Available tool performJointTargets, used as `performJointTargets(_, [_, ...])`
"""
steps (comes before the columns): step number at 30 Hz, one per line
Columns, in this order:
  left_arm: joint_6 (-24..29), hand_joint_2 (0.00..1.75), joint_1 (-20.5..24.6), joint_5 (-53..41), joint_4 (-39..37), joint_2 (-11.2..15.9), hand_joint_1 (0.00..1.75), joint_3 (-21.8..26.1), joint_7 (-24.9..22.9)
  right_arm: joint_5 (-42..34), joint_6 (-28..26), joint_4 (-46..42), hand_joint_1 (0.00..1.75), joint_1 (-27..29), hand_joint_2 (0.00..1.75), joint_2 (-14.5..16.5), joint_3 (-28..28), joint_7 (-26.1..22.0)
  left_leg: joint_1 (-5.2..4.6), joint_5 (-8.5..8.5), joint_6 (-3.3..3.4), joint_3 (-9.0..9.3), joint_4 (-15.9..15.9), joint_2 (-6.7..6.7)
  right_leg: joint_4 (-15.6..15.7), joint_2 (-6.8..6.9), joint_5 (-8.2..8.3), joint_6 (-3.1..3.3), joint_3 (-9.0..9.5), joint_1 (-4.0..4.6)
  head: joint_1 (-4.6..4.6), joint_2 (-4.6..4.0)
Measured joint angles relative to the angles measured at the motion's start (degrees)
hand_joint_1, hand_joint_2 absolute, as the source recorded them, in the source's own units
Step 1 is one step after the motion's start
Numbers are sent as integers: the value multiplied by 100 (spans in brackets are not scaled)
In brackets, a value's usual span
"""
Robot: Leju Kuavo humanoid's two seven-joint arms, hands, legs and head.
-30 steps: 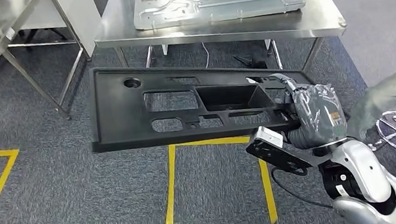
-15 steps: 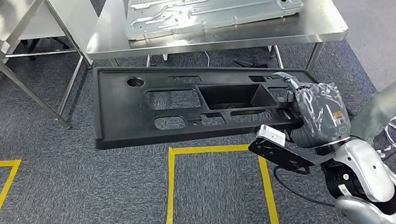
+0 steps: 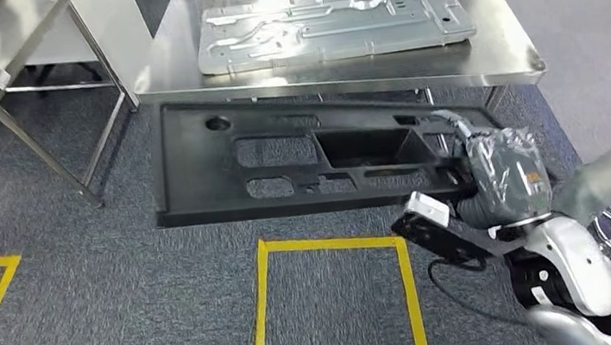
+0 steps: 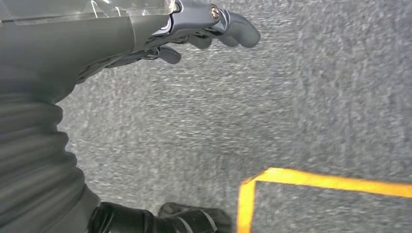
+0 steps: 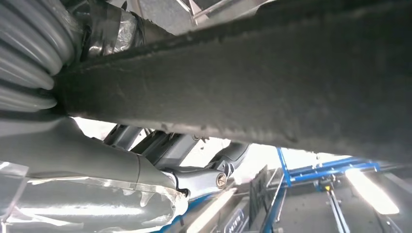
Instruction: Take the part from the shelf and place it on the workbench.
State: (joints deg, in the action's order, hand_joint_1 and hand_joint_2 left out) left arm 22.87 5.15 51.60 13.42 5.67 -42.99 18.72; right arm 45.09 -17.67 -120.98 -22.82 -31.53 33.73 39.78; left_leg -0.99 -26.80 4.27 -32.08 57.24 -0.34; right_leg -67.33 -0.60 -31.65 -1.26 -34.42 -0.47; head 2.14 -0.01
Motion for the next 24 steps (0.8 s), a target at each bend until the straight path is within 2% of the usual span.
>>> performJointTargets(2, [2,175,4,7,0,-2,0,-11,-3,5,11,-18,175,45,175,-24,-45,0,9,-60,-1,46,4,-1,-549,2,-213,-60,-410,-32,0,-1])
performJointTargets(3, [2,175,-6,10,0,-4,0,-15,-8,7,23,-22,175,76,175,-35,-59,0,16,-96,-11,77,9,-2,-623,4,-193,-88,-530,-48,1,-1])
performJointTargets(4, [2,175,-17,15,0,-5,0,-18,-13,10,36,-27,175,105,175,-48,-75,0,28,-139,-27,117,18,-4,-515,6,-67,-111,-559,-62,1,-1])
performJointTargets(6, [2,175,-30,20,0,-9,0,-19,-23,18,58,-45,175,138,175,-74,-119,0,61,-253,-87,204,52,-12,127,7,421,-152,-387,-89,-1,-1])
performJointTargets(7, [3,175,-23,22,0,-8,0,-21,-25,22,63,-56,175,148,175,-81,-146,0,69,-306,-126,237,75,-18,429,7,582,-153,-312,-87,-4,-1])
performJointTargets(8, [6,175,-13,25,0,-8,0,-22,-26,25,69,-70,175,160,175,-88,-174,0,70,-349,-166,244,88,-22,624,4,682,-121,-259,-79,-7,-1])
performJointTargets(11, [13,175,-2,42,0,-6,0,-27,-30,27,97,-123,175,231,175,-113,-261,5,51,-398,-257,256,117,-29,692,-10,667,62,-235,-63,-10,-1])
performJointTargets(12, [14,175,-3,46,0,-5,0,-28,-30,28,112,-140,175,254,175,-123,-298,8,52,-408,-281,260,172,-25,707,-14,657,104,-198,-70,-10,-1])
performJointTargets(14, [15,175,11,50,0,-4,0,-31,-32,28,150,-176,175,275,175,-140,-390,13,65,-465,-332,88,527,-10,733,-10,611,165,-97,-81,5,-1])
performJointTargets(17, [15,175,13,50,0,-5,0,-37,-40,31,202,-230,175,318,175,-157,-518,13,91,-775,-396,-609,1555,3,748,-1,508,200,14,-59,18,0])
performJointTargets(18, [15,175,2,50,0,-7,0,-38,-44,32,225,-236,175,344,175,-161,-547,13,94,-839,-398,-801,1741,3,748,-3,468,206,58,-46,19,0])
performJointTargets(19, [14,175,-9,49,0,-8,0,-39,-48,33,249,-238,175,371,175,-163,-574,13,93,-791,-380,-898,1735,3,748,-6,427,210,111,-30,19,-1])
performJointTargets(20, [14,175,-14,47,0,-9,0,-39,-51,33,274,-243,175,395,175,-164,-603,13,84,-616,-338,-896,1535,3,749,-8,383,213,173,-9,19,-1])
performJointTargets(22, [16,175,-13,42,-1,1,0,-40,-54,33,321,-256,175,420,175,-166,-672,13,43,-63,-198,-706,808,2,759,-9,292,215,296,21,15,0])
performJointTargets(23, [20,175,-11,40,-1,10,0,-41,-56,33,343,-262,175,423,175,-167,-709,13,8,99,-140,-618,513,5,771,-12,257,205,340,27,10,-1])
performJointTargets(24, [24,175,-7,36,-1,19,0,-43,-59,32,366,-268,175,427,175,-169,-741,14,-25,170,-98,-547,321,6,789,-18,228,182,365,17,10,0])
